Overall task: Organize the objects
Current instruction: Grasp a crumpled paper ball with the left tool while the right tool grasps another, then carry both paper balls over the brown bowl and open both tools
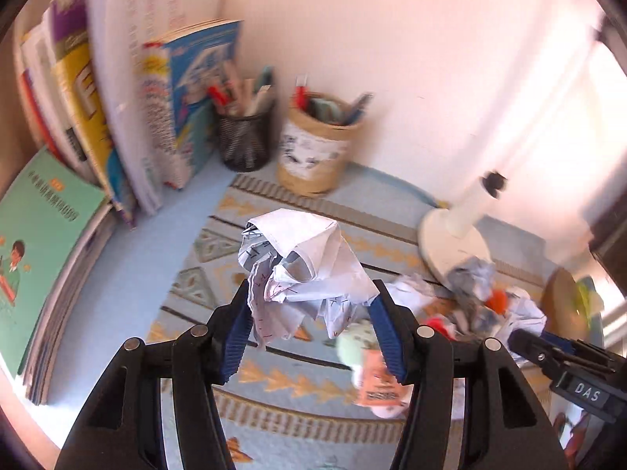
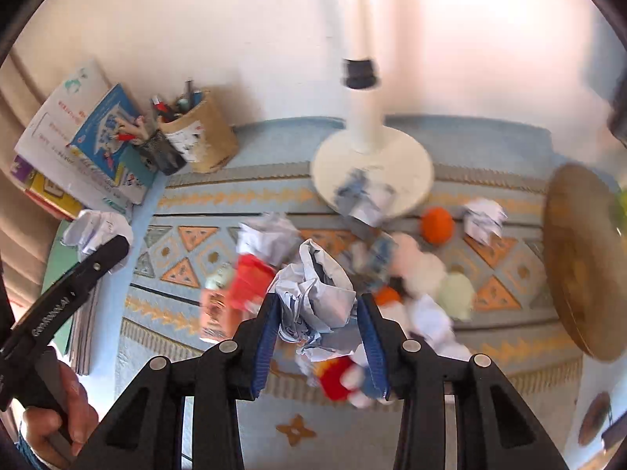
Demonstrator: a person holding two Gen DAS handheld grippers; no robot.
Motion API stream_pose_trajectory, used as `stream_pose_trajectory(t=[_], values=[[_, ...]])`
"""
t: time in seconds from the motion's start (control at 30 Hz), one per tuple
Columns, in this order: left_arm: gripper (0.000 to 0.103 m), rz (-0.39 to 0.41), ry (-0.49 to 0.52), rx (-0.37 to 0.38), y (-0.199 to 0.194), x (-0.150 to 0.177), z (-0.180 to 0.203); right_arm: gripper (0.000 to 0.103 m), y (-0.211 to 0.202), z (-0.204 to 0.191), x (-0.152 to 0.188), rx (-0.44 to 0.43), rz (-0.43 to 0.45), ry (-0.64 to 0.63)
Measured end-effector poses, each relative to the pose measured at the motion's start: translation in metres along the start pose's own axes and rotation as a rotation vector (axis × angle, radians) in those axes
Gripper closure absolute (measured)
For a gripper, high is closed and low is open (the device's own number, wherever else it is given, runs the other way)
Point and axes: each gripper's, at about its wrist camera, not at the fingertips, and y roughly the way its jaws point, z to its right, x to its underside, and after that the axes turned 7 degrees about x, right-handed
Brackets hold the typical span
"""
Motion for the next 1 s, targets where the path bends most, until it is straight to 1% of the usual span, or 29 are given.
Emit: stream_pose_trajectory(t=[0.03, 0.1, 0.13, 0.17, 0.27, 0.37, 0.47, 0.57, 0.63, 0.7, 0.73, 0.77, 0.83, 0.9, 1.0], values=[[0.049, -0.012, 0.046, 0.036, -0.001, 0.004, 0.021, 0.063, -0.004, 0.02, 0.01, 0.031, -0.006, 0.044], [0.049, -0.04, 0.123, 0.113, -0.002, 0.014, 0.063, 0.063, -0.014, 0.064, 0.024, 0.063, -0.005, 0.137], [0.049, -0.058, 0.157, 0.15, -0.009, 0.024, 0.085, 0.063, -0.022, 0.085, 0.03, 0.08, 0.005, 0.178], [0.049, -0.075, 0.188, 0.186, -0.006, 0.028, 0.107, 0.063, -0.03, 0.105, 0.034, 0.1, 0.023, 0.211], [0.049, -0.101, 0.264, 0.277, -0.002, 0.042, 0.172, 0.063, -0.055, 0.162, 0.038, 0.185, 0.074, 0.287], [0.048, -0.139, 0.333, 0.347, 0.009, 0.054, 0.241, 0.063, -0.067, 0.217, 0.038, 0.237, 0.091, 0.354], [0.048, -0.144, 0.416, 0.367, 0.021, 0.071, 0.302, 0.063, -0.066, 0.262, 0.033, 0.261, 0.079, 0.392], [0.047, -0.158, 0.484, 0.371, 0.035, 0.085, 0.348, 0.063, -0.061, 0.29, 0.025, 0.267, 0.069, 0.378], [0.044, -0.16, 0.506, 0.357, 0.044, 0.092, 0.37, 0.063, -0.057, 0.298, 0.022, 0.273, 0.06, 0.355], [0.043, -0.157, 0.497, 0.354, 0.055, 0.093, 0.38, 0.063, -0.052, 0.306, 0.022, 0.263, 0.055, 0.344], [0.037, -0.163, 0.49, 0.353, 0.058, 0.094, 0.387, 0.062, -0.051, 0.309, 0.022, 0.253, 0.052, 0.338], [0.034, -0.167, 0.484, 0.345, 0.062, 0.094, 0.391, 0.059, -0.049, 0.314, 0.023, 0.248, 0.046, 0.335], [0.024, -0.151, 0.464, 0.316, 0.067, 0.093, 0.394, 0.041, -0.046, 0.322, 0.024, 0.233, 0.04, 0.323], [0.021, -0.149, 0.437, 0.307, 0.069, 0.094, 0.391, 0.039, -0.046, 0.327, 0.026, 0.252, 0.043, 0.309], [0.021, -0.167, 0.385, 0.289, 0.07, 0.099, 0.379, 0.039, -0.043, 0.327, 0.031, 0.214, 0.026, 0.296]])
